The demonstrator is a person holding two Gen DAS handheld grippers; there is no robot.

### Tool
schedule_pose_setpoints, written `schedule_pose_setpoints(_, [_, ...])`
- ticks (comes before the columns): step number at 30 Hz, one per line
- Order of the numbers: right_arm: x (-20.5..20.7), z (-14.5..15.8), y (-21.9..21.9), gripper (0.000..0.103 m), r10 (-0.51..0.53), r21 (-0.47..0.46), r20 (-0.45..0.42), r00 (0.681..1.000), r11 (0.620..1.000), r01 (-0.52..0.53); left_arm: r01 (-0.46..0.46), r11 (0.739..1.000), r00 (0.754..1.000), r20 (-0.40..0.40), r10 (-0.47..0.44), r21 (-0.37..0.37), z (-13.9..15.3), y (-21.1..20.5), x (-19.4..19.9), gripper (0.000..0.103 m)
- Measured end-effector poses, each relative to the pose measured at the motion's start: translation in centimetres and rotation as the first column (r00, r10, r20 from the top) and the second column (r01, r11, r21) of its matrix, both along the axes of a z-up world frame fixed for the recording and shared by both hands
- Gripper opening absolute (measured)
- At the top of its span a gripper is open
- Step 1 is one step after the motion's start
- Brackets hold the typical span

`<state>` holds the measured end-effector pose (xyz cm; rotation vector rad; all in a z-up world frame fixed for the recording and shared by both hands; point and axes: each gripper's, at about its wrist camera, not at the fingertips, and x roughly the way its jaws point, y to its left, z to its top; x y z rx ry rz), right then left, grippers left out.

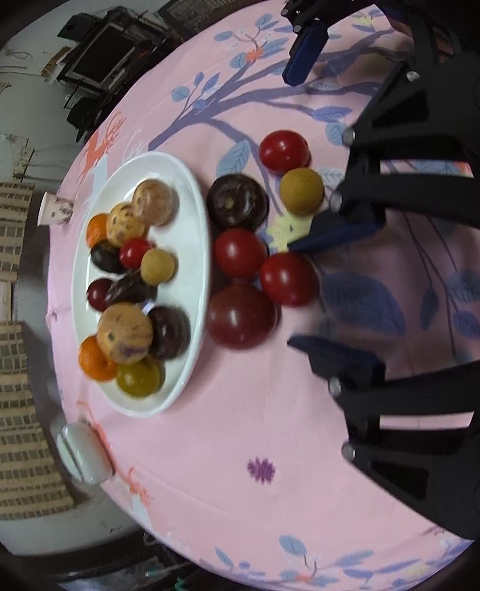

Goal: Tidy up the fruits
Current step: 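Grasp a red tomato with the left tool while the right tool grasps another red tomato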

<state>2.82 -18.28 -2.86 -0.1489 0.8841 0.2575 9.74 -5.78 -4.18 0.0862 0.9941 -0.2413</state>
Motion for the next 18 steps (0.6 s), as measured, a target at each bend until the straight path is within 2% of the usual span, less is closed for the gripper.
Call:
schedule_pose_setpoints(1, [0.0,0.0,0.0,0.064,-0.001,-0.002,-0.001,1.0,1.0,0.001,0.003,1.0,1.0,0.016,-0.003,0.006,0.0,-0.2,-0.1,0.031])
schedule_pose_setpoints(2, [0.0,0.0,0.0,0.064,-0.001,-0.006,-0.001,1.0,1.0,0.001,0.013,1.0,1.0,0.023,-0.014,0.011,0.0,-0.4,-0.3,0.029])
schedule_pose_setpoints(4, [0.1,0.1,-0.1,0.064,0.002,-0.012,-0.005,1.0,1.0,-0.002,0.018,1.0,0.999,0.026,-0.018,0.008,0.0,-0.4,-0.4,0.029])
schedule_pose_setpoints(9, [1.2,0.5,-0.5,0.064,0.03,0.006,-0.03,0.999,1.0,-0.03,0.031,0.998,0.999,0.01,-0.031,-0.053,0.2,1.0,-1.0,0.029])
schedule_pose_setpoints(13, [2.9,-0.2,0.4,0.064,0.046,-0.095,-0.051,0.998,0.994,-0.05,0.028,0.996,1.0,0.01,-0.027,-0.084,0.4,2.3,-1.7,0.029])
schedule_pose_setpoints(18, [4.2,-1.2,1.4,0.064,0.091,-0.122,-0.085,0.992,0.987,-0.101,0.021,0.995,1.0,0.006,-0.02,-0.1,0.3,3.3,-1.9,0.029])
